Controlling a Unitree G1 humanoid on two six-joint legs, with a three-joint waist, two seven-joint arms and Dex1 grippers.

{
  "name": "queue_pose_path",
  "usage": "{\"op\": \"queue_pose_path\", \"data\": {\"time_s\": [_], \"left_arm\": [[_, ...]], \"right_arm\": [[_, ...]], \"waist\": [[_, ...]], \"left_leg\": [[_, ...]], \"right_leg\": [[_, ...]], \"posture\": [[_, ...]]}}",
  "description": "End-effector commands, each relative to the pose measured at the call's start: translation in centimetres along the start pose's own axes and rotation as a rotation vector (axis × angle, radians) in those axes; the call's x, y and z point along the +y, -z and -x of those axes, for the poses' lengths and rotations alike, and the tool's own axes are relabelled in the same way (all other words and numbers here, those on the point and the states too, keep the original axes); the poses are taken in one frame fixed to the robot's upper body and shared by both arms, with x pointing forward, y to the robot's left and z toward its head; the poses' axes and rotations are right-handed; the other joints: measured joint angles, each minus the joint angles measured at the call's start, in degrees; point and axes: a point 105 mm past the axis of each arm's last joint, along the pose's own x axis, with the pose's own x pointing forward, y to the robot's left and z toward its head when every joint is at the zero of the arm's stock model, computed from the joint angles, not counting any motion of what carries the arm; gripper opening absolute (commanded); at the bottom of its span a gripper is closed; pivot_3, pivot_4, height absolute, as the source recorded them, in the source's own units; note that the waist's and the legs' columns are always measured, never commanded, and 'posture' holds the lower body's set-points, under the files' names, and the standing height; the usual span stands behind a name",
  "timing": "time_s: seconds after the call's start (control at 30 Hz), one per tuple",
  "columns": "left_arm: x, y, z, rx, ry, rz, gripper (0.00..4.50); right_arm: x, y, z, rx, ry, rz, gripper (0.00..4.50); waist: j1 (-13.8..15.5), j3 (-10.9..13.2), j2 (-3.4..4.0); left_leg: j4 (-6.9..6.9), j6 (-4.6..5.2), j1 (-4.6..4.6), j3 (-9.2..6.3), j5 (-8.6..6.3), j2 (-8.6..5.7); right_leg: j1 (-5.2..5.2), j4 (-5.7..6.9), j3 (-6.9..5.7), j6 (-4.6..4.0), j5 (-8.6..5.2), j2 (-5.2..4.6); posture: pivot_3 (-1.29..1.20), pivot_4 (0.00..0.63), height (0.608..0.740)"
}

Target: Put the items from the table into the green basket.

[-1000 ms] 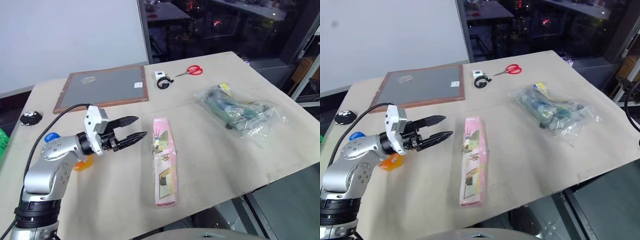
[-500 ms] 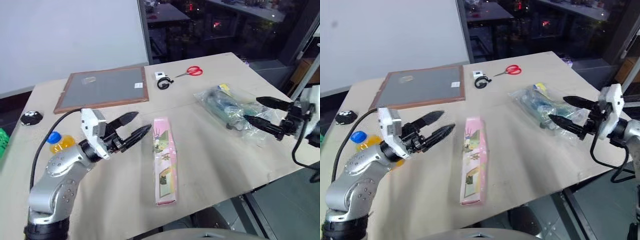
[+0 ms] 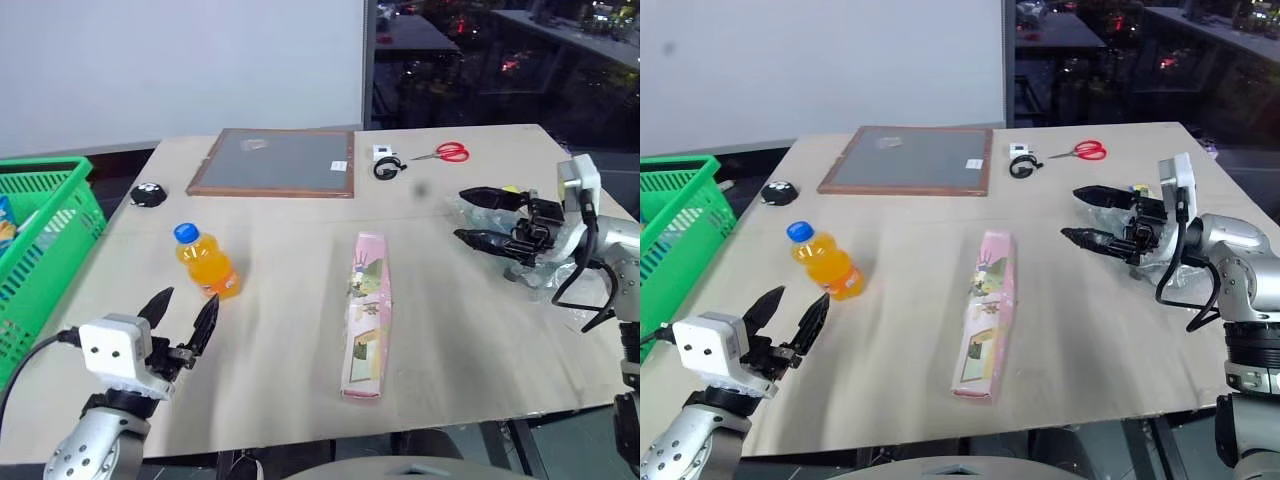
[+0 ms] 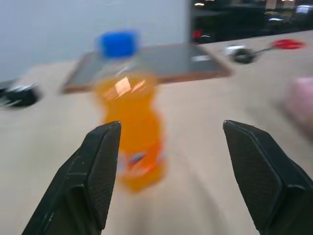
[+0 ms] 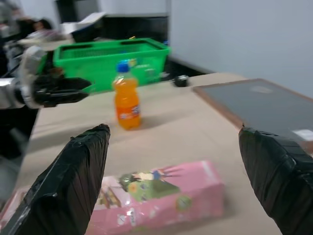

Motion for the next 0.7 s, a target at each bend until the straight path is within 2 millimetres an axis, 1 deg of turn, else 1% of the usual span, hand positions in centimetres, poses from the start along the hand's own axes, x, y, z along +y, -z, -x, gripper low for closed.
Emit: {"op": "queue_pose_path", "data": {"time_s": [0.03,0.13,0.23,0.3,0.43,0.57,0.7], "left_arm": [[0.8,-0.3,-0.6,-0.058,-0.039,-0.051,3.44],[1.5,0.0,-1.1,-0.058,-0.051,-0.092,3.44],[2.1,0.3,-1.7,-0.061,-0.068,-0.097,3.44],[1.8,0.7,-2.1,-0.057,-0.057,-0.112,3.44],[1.5,0.9,-2.9,-0.075,-0.068,-0.080,3.44],[1.5,1.4,-3.4,-0.066,-0.075,-0.077,3.44],[1.9,2.0,-4.4,-0.058,-0.098,-0.080,3.44]], "right_arm": [[0.5,-1.2,-0.2,0.016,-0.053,0.079,4.43],[0.8,-1.4,-0.3,0.027,-0.075,0.095,4.43],[1.0,-1.5,-0.4,0.022,-0.081,0.102,4.43],[0.9,-1.4,-0.5,0.015,-0.075,0.102,4.43],[0.7,-1.1,0.0,0.018,-0.064,0.102,4.43],[0.8,-1.0,0.3,0.017,-0.058,0.105,4.43],[0.8,-0.9,0.3,0.010,-0.047,0.110,4.43]], "waist": [[0.15,0.00,0.01],[-0.02,-0.01,0.00],[-0.16,-0.01,0.00],[-0.17,-0.02,0.02],[-0.11,-0.04,-0.04],[-0.15,-0.07,-0.05],[-0.20,-0.07,-0.05]], "left_leg": [[0.00,0.00,-0.01,0.00,0.00,0.00],[-0.01,0.00,-0.04,0.01,0.00,-0.01],[-0.06,0.01,-0.03,0.01,-0.01,0.01],[-0.07,0.01,-0.02,0.01,-0.01,0.01],[-0.06,0.01,-0.02,0.02,-0.01,0.01],[-0.06,0.01,-0.01,0.01,-0.01,0.01],[-0.06,0.01,-0.01,0.01,-0.01,0.01]], "right_leg": [[0.01,-0.02,0.00,0.00,0.00,-0.01],[0.02,-0.10,0.00,0.00,0.00,-0.02],[0.02,-0.13,0.00,0.01,0.01,-0.01],[0.02,-0.12,-0.01,0.01,0.01,0.00],[0.03,-0.12,0.00,0.01,0.01,-0.02],[0.05,-0.12,-0.01,0.01,0.02,-0.02],[0.05,-0.12,-0.01,0.02,0.02,-0.01]], "posture": [[0.17,0.000,0.740],[0.16,0.000,0.740],[0.16,0.000,0.740],[0.16,0.000,0.740],[0.15,0.000,0.740],[0.13,0.000,0.740],[0.12,0.000,0.740]]}}
